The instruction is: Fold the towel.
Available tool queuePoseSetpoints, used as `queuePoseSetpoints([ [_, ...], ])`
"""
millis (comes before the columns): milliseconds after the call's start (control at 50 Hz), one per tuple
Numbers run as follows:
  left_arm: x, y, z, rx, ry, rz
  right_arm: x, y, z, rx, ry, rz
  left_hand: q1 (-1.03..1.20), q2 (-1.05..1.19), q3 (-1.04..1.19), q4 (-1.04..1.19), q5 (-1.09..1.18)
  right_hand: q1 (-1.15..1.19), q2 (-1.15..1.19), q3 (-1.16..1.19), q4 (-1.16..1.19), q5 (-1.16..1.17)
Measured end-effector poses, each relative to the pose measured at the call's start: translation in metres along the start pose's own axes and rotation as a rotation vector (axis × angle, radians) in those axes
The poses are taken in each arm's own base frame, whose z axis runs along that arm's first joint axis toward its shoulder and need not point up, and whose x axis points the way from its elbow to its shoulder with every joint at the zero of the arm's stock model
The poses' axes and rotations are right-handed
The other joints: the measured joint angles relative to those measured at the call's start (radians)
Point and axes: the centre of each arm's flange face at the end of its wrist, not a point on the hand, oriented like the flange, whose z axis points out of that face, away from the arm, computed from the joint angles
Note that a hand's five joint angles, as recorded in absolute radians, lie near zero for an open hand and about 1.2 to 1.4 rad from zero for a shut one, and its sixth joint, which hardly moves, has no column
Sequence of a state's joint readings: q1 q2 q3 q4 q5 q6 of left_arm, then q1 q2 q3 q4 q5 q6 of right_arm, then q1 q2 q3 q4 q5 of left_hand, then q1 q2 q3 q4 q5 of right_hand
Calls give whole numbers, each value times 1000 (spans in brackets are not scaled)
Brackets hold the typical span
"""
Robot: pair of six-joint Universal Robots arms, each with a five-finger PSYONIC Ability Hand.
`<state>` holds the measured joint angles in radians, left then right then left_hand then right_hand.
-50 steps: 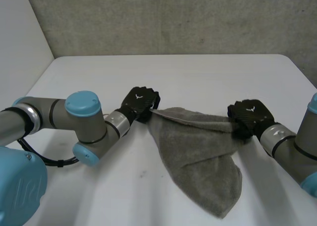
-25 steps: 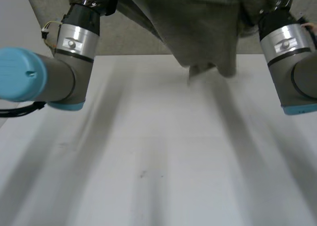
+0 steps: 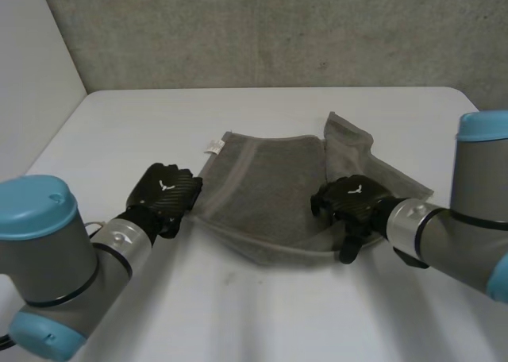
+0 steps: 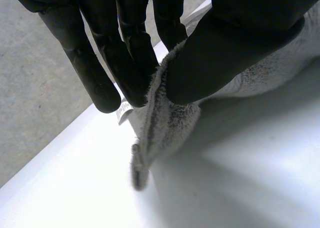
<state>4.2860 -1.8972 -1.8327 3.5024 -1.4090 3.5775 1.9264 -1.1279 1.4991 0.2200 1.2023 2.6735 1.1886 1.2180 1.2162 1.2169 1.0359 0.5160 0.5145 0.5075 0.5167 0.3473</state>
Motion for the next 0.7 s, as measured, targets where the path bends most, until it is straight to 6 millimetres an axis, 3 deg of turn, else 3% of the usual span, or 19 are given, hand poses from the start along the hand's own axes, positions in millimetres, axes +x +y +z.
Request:
queuePoseSetpoints([
  [80,-4,-12,-13,-8,-22,6,19,-6,-12,37,58,70,0,0,0,0,0,-230,-232,-254,-254,-253],
  [200,-11,-29,-26,4,-41,3,49,-3,-18,61,125,149,0,0,0,0,0,-242,-239,-274,-264,-270],
  [260,-18,-44,-34,33,-60,4,75,4,-21,70,156,185,0,0,0,0,0,-242,-239,-274,-264,-270],
  [380,-27,-58,-41,73,-92,10,101,12,-22,78,175,153,0,0,0,0,0,-242,-239,-273,-264,-270],
  [500,-37,-60,-44,76,-122,11,116,18,-17,67,182,46,0,0,0,0,0,-238,-236,-258,-260,-258],
  [520,-44,-57,-44,62,-142,7,123,23,-12,51,185,-52,0,0,0,0,0,-237,-234,-208,-219,-218],
  [700,-72,-43,-41,-2,-221,-16,132,37,5,31,153,-219,0,0,0,0,0,-116,-141,-111,-122,-141],
])
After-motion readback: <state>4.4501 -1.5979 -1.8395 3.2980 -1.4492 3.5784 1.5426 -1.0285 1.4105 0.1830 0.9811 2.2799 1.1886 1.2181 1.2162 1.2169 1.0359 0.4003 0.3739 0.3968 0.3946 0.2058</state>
